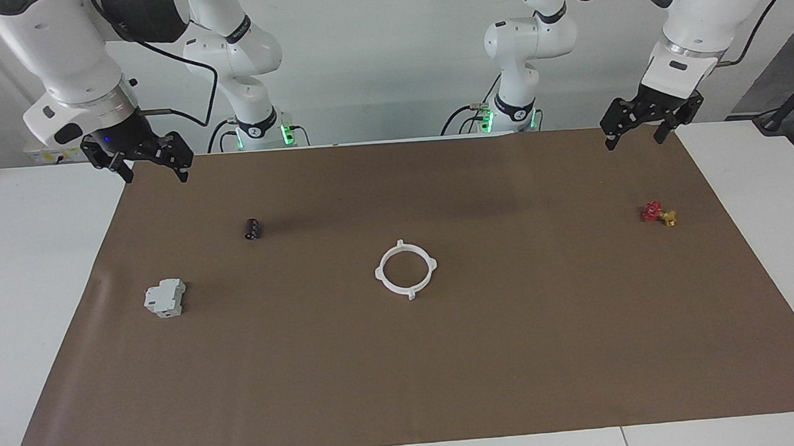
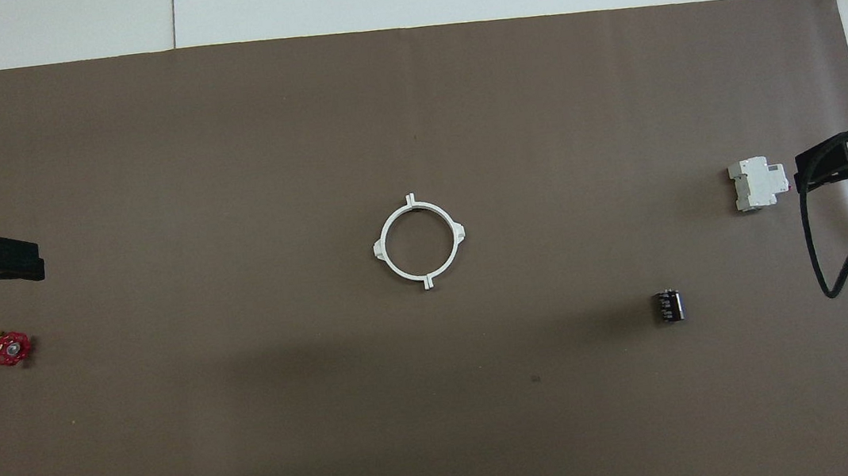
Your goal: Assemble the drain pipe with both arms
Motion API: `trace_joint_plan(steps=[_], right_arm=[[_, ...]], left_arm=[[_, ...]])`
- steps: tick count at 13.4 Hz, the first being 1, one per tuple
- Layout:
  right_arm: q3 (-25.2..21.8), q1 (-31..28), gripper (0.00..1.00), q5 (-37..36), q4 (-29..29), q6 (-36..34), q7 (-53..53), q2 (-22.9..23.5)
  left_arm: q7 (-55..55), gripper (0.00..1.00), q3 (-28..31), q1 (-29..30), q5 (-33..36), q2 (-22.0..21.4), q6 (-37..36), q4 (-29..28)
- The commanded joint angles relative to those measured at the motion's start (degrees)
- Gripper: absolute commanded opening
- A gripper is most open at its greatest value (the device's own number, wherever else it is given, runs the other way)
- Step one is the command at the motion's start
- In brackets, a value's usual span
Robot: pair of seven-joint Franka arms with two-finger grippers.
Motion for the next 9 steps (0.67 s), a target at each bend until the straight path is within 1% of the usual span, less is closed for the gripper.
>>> trace_joint_plan(steps=[1,5,9], right_arm=[[0.2,-0.6,1.0,1.3,-1.0,-0.1,0.7,-1.2],[0.2,-0.6,1.0,1.3,-1.0,-0.1,0.7,-1.2],[0.2,-0.6,1.0,1.3,-1.0,-0.1,0.7,-1.2]], left_arm=[[-0.9,1.0,0.5,-0.9,-0.8,-0.5,1.1,-0.9],[-0.9,1.0,0.3,-0.9,-0.9,-0.5,-0.3,1.5],[-0.8,1.0,0.2,-0.7,-0.9,-0.7,-0.5,1.4]])
